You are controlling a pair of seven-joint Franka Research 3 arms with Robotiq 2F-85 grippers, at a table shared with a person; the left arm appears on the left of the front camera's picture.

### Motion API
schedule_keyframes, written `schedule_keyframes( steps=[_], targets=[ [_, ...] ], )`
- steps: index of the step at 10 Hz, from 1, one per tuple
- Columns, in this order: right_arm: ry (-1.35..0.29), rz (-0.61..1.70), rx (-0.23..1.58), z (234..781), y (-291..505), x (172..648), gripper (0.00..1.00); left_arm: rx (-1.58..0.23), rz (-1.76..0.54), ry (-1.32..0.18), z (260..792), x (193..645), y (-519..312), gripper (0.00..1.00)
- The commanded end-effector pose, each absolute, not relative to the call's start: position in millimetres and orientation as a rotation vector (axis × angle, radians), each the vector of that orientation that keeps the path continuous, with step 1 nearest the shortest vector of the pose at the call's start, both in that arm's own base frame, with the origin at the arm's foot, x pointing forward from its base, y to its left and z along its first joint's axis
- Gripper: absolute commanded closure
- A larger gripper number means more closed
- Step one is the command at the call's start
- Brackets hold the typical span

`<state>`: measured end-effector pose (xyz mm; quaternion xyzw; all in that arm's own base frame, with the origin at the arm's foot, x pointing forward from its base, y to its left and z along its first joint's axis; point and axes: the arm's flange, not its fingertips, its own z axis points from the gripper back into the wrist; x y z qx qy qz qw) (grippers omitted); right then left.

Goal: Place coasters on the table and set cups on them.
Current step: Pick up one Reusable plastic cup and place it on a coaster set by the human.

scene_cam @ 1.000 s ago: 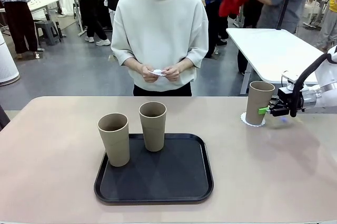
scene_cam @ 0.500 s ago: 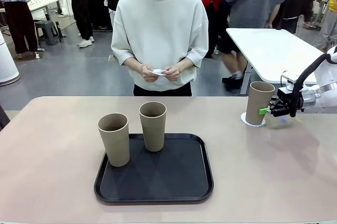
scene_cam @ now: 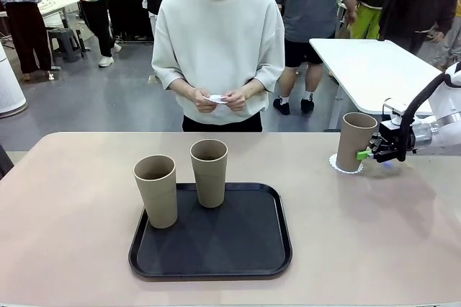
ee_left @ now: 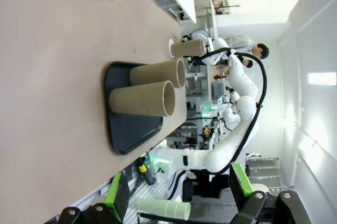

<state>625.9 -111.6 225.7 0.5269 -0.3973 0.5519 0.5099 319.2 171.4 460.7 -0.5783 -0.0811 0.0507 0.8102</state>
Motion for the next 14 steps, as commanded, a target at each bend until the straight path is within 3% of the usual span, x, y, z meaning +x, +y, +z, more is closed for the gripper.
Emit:
schedule_keyframes(
  steps=[1,10,13,14],
  targets=[
    [-0.915,1.349,1.245,228.4,-116.6,633.0,0.00,-1.248,0.103,-0.183,462.7,317.9,171.8,0.00],
    [-0.720,1.395,0.973,253.0,-139.0,624.5,0.00,-1.248,0.103,-0.183,462.7,317.9,171.8,0.00],
    [-0.600,1.395,0.759,286.3,-153.6,608.2,0.00,-1.248,0.103,-0.183,462.7,317.9,171.8,0.00],
    [-0.493,1.397,0.609,305.6,-160.4,600.0,0.00,-1.248,0.103,-0.183,462.7,317.9,171.8,0.00]
  ],
)
